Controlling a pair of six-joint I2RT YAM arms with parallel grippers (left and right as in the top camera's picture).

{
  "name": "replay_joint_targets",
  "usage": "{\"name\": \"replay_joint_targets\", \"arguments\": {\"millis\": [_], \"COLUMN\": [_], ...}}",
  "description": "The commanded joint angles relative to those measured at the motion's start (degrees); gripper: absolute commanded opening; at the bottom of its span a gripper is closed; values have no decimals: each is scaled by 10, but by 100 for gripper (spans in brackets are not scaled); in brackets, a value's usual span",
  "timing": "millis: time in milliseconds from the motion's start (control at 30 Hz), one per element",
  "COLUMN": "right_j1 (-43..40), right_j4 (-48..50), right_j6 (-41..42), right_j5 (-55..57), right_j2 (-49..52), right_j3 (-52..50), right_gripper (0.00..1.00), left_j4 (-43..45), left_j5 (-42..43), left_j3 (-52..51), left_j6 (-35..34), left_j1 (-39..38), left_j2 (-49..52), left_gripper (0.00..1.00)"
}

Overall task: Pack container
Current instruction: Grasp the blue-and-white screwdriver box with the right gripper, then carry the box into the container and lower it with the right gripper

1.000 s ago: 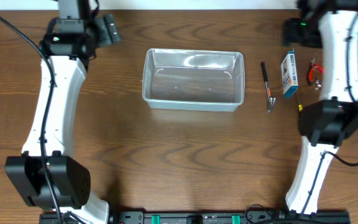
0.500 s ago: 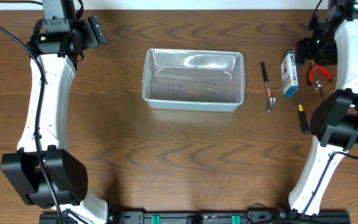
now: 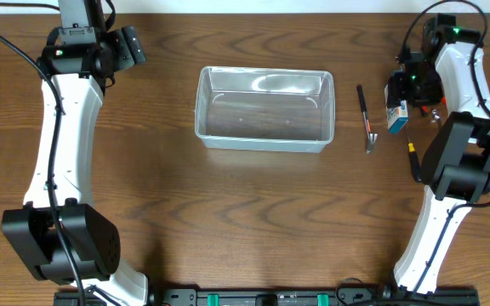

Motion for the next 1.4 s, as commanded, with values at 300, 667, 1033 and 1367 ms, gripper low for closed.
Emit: {"name": "replay_joint_targets", "arguments": {"millis": [300,667,1033,1367], "right_j1": [5,5,39,176], "right_j4": [20,25,-13,-99], "right_j6": [2,23,8,-48], "right_j5": [-4,-4,-28,-133], "right_j2": [-5,-5,-8,-16], "right_j3": [-30,-27,188,414], "right_gripper": [29,1,1,1], "left_j4": [-2,-2,-2,-2], "left_j5": [-9,-9,-9,-9], "left_j3": [3,3,3,3], "left_j6": [8,8,8,8], "left_j1": [1,1,1,1], "left_j2": [8,8,8,8], "left_gripper": [98,98,98,98]}}
